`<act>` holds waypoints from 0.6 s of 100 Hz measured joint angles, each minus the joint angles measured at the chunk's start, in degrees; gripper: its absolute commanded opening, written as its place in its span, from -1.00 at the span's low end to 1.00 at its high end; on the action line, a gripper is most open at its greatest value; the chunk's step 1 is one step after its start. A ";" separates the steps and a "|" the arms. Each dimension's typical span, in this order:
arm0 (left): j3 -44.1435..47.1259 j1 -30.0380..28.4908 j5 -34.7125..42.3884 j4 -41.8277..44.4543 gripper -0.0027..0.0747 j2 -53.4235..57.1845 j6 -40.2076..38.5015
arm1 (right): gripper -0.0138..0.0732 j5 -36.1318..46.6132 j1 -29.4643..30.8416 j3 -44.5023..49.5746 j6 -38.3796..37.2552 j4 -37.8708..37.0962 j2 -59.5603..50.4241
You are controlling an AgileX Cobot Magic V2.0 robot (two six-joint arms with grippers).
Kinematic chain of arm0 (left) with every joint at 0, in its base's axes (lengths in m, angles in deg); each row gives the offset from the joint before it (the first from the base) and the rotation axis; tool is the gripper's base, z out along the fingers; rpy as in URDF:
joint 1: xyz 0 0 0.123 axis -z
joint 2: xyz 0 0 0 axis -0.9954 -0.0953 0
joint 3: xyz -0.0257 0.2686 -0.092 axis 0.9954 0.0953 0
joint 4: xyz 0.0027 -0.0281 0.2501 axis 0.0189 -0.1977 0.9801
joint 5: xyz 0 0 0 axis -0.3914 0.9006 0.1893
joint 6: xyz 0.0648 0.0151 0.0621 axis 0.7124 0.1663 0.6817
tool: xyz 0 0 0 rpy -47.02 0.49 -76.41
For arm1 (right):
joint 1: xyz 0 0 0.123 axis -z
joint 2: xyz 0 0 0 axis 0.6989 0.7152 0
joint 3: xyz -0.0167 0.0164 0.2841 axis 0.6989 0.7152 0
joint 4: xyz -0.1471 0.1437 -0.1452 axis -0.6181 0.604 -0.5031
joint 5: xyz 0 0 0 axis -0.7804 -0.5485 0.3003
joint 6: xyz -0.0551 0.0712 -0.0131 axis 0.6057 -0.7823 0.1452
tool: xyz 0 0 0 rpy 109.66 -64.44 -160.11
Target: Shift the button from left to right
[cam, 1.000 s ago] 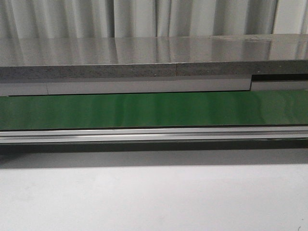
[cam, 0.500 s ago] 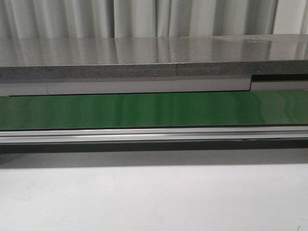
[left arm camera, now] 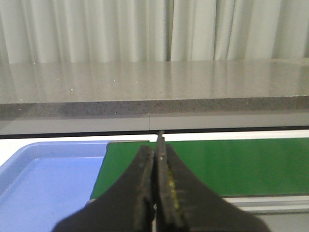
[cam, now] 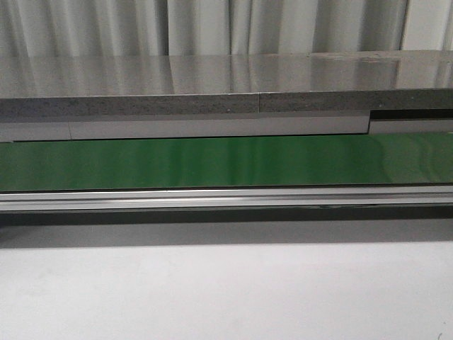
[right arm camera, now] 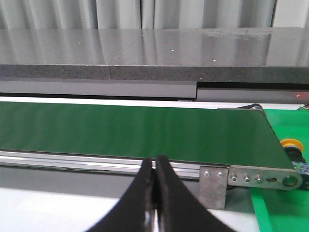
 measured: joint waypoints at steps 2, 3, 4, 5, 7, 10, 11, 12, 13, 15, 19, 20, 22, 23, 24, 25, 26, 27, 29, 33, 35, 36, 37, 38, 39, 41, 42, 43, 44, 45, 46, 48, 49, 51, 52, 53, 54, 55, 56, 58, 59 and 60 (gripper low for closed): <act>0.00 0.00 0.27 0.00 -0.98 0.00 -0.18 | -0.84 0.00 0.00 0.00 0.00 0.00 0.00; 0.00 0.00 0.24 0.00 -0.98 0.00 -0.16 | -0.84 0.00 0.00 0.00 0.00 0.00 0.00; 0.00 0.00 0.41 0.00 -0.98 0.00 -0.16 | -0.84 0.00 0.00 0.00 0.00 0.00 0.00; 0.00 0.00 0.42 0.00 -0.98 0.00 -0.16 | -0.84 0.00 0.00 0.00 0.00 0.00 0.00; 0.00 0.00 0.42 0.00 -0.98 0.00 -0.20 | -0.84 0.00 0.00 0.00 0.00 0.00 0.00; 0.00 0.00 0.42 0.00 -0.98 0.00 -0.20 | -0.84 0.00 0.00 0.00 0.00 0.00 0.00; 0.00 0.00 0.42 0.00 -0.98 0.00 -0.31 | -0.84 0.00 0.00 0.00 0.00 0.00 0.00; 0.00 0.00 0.42 0.00 -0.98 0.00 -0.30 | -0.84 0.00 0.00 0.00 0.00 0.00 0.00; 0.00 0.00 0.42 0.00 -0.98 0.00 -0.30 | -0.84 0.00 0.00 0.00 0.00 0.00 0.00; 0.00 0.00 0.42 0.00 -0.98 0.00 -0.30 | -0.84 0.00 0.00 0.00 0.00 0.00 0.00; 0.00 0.00 0.50 0.00 -0.98 0.00 -0.30 | -0.84 0.00 0.00 0.00 0.00 0.00 0.00; 0.00 0.00 0.50 0.00 -0.98 0.00 -0.30 | -0.84 0.00 0.00 0.00 0.00 0.00 0.00; 0.00 0.00 0.50 0.00 -0.98 0.00 -0.30 | -0.84 0.00 0.00 0.00 0.00 0.00 0.00; 0.00 0.00 0.50 0.00 -0.98 0.00 -0.30 | -0.84 0.00 0.00 0.00 0.00 0.00 0.00; 0.00 0.00 0.50 0.00 -0.98 0.00 -0.30 | -0.84 0.00 0.00 0.00 0.00 0.00 0.00; 0.00 0.00 0.50 0.06 -0.98 0.00 -0.30 | -0.84 0.00 0.00 0.00 0.00 0.00 0.00; 0.00 0.00 0.50 0.06 -0.98 0.00 -0.30 | -0.84 0.00 0.00 0.00 0.00 0.00 0.00; 0.00 0.00 0.50 0.06 -0.98 0.00 -0.30 | -0.84 0.00 0.00 0.00 0.00 0.00 0.00; 0.00 0.00 0.50 0.06 -0.98 0.00 -0.30 | -0.84 0.00 0.00 0.00 0.00 0.00 0.00; 0.00 0.00 0.50 0.06 -0.98 0.00 -0.30 | -0.84 0.00 0.00 0.00 0.00 0.00 0.00; 0.00 0.00 0.50 0.06 -0.98 0.00 -0.30 | -0.84 0.00 0.00 0.00 0.00 0.00 0.00; 0.00 0.00 0.50 0.06 -0.98 0.00 -0.30 | -0.84 0.00 0.00 0.00 0.00 0.00 0.00; 0.00 0.00 0.50 0.06 -0.98 0.00 -0.30 | -0.84 0.00 0.00 0.00 0.00 0.00 0.00; 0.00 0.00 0.50 0.06 -0.98 0.00 -0.30 | -0.84 0.00 0.00 0.00 0.00 0.00 0.00; 0.00 0.00 0.50 0.06 -0.98 0.00 -0.30 | -0.84 0.00 0.00 0.00 0.00 0.00 0.00; 0.00 0.00 0.50 0.06 -0.98 0.00 -0.30 | -0.84 0.00 0.00 0.00 0.00 0.00 0.00; 0.00 0.00 0.50 0.06 -0.98 0.00 -0.30 | -0.84 0.00 0.00 0.00 0.00 0.00 0.00; 0.00 0.00 0.50 0.06 -0.98 0.00 -0.34 | -0.84 0.00 0.00 0.00 0.00 0.00 0.00; 0.00 0.00 0.50 0.17 -0.98 0.00 -0.34 | -0.84 0.00 0.00 0.00 0.00 0.00 0.00; 0.00 0.00 0.50 0.14 -0.98 0.00 -0.34 | -0.84 0.00 0.00 0.00 0.00 0.00 0.00; 0.00 0.00 0.50 0.14 -0.98 0.00 -0.34 | -0.84 0.00 0.00 0.00 0.00 0.00 0.00; 0.00 0.00 0.50 0.14 -0.98 0.00 -0.34 | -0.84 0.00 0.00 0.00 0.00 0.00 0.00; 0.00 0.00 0.50 0.14 -0.98 0.00 -0.34 | -0.84 0.00 0.00 0.00 0.00 0.00 0.00; 0.00 0.00 0.50 0.14 -0.98 0.00 -0.43 | -0.84 0.00 0.00 0.00 0.00 0.00 0.00; 0.00 0.00 0.50 0.14 -0.98 0.00 -0.43 | -0.84 0.00 0.00 0.00 0.00 0.00 0.00; 0.00 0.00 0.50 0.14 -0.98 0.00 -0.43 | -0.84 0.00 0.00 0.00 0.00 0.00 0.00; 0.00 0.00 0.50 0.14 -0.98 0.00 -0.43 | -0.84 0.00 0.00 0.00 0.00 0.00 0.00; 0.00 0.00 0.50 0.14 -0.98 0.00 -0.43 | -0.84 0.00 0.00 0.00 0.00 0.00 0.00; 0.00 0.00 0.50 0.14 -0.98 0.00 -0.43 | -0.84 0.00 0.00 0.00 0.00 0.00 0.00; 0.00 0.00 0.50 0.20 -0.98 0.00 -0.43 | -0.84 0.00 0.00 0.00 0.00 0.00 0.00; 0.00 0.00 0.50 0.20 -0.98 0.00 -0.43 | -0.84 0.00 0.00 0.00 0.00 0.00 0.00; 0.00 0.00 0.50 0.20 -0.98 0.00 -0.43 | -0.84 0.00 0.00 0.00 0.00 0.00 0.00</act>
